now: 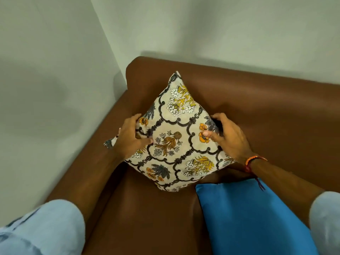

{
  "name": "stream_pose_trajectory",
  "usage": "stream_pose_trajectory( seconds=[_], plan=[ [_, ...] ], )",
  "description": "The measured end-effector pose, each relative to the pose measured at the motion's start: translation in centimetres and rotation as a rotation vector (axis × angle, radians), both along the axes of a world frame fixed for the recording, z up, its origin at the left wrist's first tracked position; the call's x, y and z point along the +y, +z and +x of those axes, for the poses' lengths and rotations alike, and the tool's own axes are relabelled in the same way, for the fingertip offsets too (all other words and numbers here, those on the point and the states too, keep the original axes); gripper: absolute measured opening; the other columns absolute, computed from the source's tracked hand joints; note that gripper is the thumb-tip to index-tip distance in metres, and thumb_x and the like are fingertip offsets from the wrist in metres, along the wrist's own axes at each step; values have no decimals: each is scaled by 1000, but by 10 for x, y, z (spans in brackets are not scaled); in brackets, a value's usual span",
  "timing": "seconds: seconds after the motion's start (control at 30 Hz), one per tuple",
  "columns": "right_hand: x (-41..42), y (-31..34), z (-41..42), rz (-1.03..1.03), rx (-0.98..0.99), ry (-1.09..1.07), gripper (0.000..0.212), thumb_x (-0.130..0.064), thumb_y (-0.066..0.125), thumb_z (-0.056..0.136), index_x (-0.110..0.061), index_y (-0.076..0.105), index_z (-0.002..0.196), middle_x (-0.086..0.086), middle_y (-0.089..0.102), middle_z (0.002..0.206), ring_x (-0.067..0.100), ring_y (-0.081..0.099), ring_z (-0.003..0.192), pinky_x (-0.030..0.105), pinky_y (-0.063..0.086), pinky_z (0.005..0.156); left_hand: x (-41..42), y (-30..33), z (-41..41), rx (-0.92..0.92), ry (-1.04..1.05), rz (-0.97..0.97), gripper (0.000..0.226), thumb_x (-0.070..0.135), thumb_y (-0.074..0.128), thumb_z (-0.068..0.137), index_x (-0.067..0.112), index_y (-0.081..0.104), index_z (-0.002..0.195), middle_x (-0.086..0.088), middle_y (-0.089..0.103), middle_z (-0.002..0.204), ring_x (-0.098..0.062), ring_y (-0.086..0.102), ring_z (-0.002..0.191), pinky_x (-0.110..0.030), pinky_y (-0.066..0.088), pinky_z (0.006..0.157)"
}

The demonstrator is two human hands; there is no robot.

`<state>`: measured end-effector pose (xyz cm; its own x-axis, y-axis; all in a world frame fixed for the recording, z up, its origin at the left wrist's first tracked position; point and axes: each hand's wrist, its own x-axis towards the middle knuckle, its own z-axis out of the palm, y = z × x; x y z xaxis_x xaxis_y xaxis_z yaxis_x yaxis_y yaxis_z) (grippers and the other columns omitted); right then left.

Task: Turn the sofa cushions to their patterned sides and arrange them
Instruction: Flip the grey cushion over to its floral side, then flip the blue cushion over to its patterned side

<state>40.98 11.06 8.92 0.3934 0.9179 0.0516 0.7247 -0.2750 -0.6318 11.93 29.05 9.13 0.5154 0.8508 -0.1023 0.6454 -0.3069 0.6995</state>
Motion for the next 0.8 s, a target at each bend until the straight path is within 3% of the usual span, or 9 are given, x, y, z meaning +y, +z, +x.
stream_pose_trajectory(
  seconds=[0.07, 0.17, 0.27, 0.4, 0.5, 0.53, 0.63, 0.73, 0.8],
  plan=[
    [-27, 0, 5, -28, -73, 8, 93, -80, 53, 84, -22, 36, 155, 5, 56, 153, 27, 56, 131, 50, 50, 107, -27, 5, 5, -74, -34, 244, 106, 32, 93, 76, 14, 32, 160, -12, 32, 161, -31, 34, 150, -62, 32, 123],
    [-86, -8, 9, -68, -145, 71, 101, -76, 57, 86, -20, 26, 164, 3, 42, 166, 25, 46, 142, 50, 42, 115, -77, 0, 20, -83, -257, 604, 101, 41, 81, 79, 15, 28, 162, -10, 23, 168, -30, 19, 160, -59, 25, 128],
    [-160, -31, 8, -227, -223, 244, 107, -79, 54, 85, -17, 24, 166, 1, 32, 172, 26, 37, 155, 49, 35, 124, -145, -31, 39, 101, -631, 611, 104, 41, 72, 78, 24, 17, 165, -3, 15, 174, -26, 6, 163, -59, 19, 129],
    [-282, -80, -6, -427, -358, 447, 115, -91, 50, 80, -20, 24, 167, -5, 19, 176, 28, 24, 162, 53, 19, 130, -240, -94, 57, 398, -1144, 594, 111, 37, 70, 80, 23, 3, 169, -3, 0, 178, -26, -5, 164, -62, 10, 129],
    [-360, -115, -27, -438, -480, 513, 124, -101, 37, 74, -17, 33, 164, -1, 26, 175, 32, 24, 162, 63, 15, 127, -292, -135, 60, 514, -1242, 657, 124, 43, 83, 73, 19, 8, 168, -9, 10, 176, -33, 8, 163, -67, 21, 125],
    [-377, -126, -33, -426, -496, 525, 124, -102, 35, 74, -17, 31, 165, -1, 24, 176, 32, 21, 163, 65, 14, 127, -304, -143, 59, 522, -1211, 687, 115, 43, 79, 76, 17, 15, 168, -12, 17, 175, -35, 16, 161, -68, 27, 122],
    [-412, -152, -48, -337, -657, 540, 103, -75, 54, 88, -16, 24, 167, 1, 18, 177, 34, 15, 164, 69, 8, 128, -333, -164, 66, 462, -1102, 735, 69, 29, 47, 96, 15, 34, 163, -14, 34, 169, -37, 30, 156, -66, 43, 112],
    [-406, -156, -50, -237, -809, 458, 56, -19, 43, 108, -16, 34, 163, 3, 34, 172, 36, 35, 158, 70, 20, 126, -330, -172, 69, 439, -1078, 634, 88, 37, 63, 93, 18, 19, 167, -10, 18, 175, -33, 13, 162, -66, 28, 123],
    [-397, -144, -38, -206, -768, 438, 49, -18, 34, 111, -18, 43, 159, 2, 42, 168, 34, 42, 153, 69, 38, 118, -314, -163, 74, 379, -1091, 417, 106, 53, 70, 84, 25, 11, 168, -1, 7, 177, -22, 1, 164, -59, 17, 130]
  ],
)
